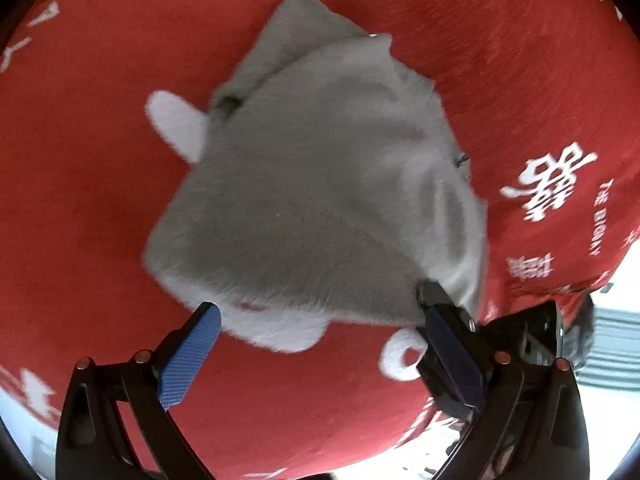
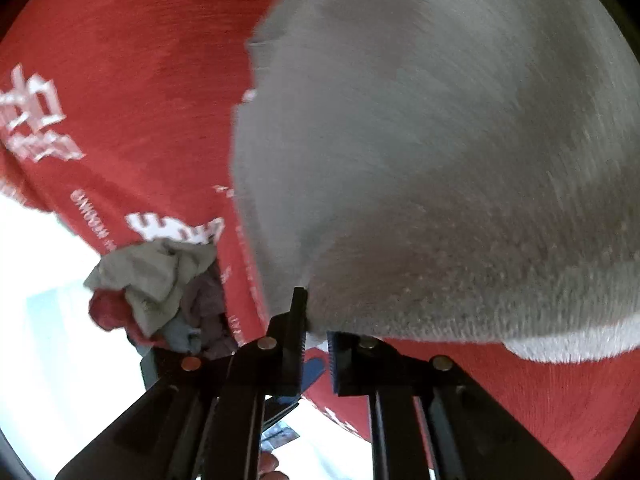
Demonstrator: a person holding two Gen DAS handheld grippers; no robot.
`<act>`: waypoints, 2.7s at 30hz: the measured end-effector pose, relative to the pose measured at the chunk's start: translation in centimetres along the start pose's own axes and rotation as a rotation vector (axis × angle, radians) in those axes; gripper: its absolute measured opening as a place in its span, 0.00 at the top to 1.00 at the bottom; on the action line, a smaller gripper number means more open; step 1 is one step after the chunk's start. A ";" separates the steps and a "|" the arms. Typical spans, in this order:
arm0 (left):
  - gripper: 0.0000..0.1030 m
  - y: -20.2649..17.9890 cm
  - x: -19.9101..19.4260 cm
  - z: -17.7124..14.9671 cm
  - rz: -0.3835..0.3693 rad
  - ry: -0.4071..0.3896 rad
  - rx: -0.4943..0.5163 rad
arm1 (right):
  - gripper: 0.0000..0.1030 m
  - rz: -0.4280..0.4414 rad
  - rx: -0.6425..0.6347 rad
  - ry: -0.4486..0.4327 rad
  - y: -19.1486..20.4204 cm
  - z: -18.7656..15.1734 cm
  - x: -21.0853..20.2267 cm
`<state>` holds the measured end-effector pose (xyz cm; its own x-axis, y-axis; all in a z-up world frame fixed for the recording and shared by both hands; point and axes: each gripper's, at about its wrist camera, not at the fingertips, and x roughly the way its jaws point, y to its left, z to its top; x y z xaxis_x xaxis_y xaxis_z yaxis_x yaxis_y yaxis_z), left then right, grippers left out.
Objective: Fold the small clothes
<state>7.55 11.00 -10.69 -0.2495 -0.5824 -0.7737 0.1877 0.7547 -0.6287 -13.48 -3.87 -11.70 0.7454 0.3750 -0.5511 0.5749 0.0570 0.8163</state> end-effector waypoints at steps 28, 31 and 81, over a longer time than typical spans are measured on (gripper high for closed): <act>0.87 -10.3 3.1 -0.5 0.666 -0.294 0.732 | 0.30 -0.365 -0.477 0.182 10.6 6.6 -3.6; 0.87 -10.8 3.6 -1.1 0.693 -0.308 0.804 | 0.28 -0.395 -0.526 0.279 13.6 9.2 0.1; 0.87 -27.2 2.0 -9.5 0.413 -0.365 1.121 | 0.86 -0.262 -0.736 0.203 19.3 13.0 -6.5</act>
<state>-7.04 -7.81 5.66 0.2646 -0.5485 -0.7932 0.9394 0.3327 0.0833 -2.78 -17.26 5.39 0.5009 0.4217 -0.7558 0.3003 0.7344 0.6087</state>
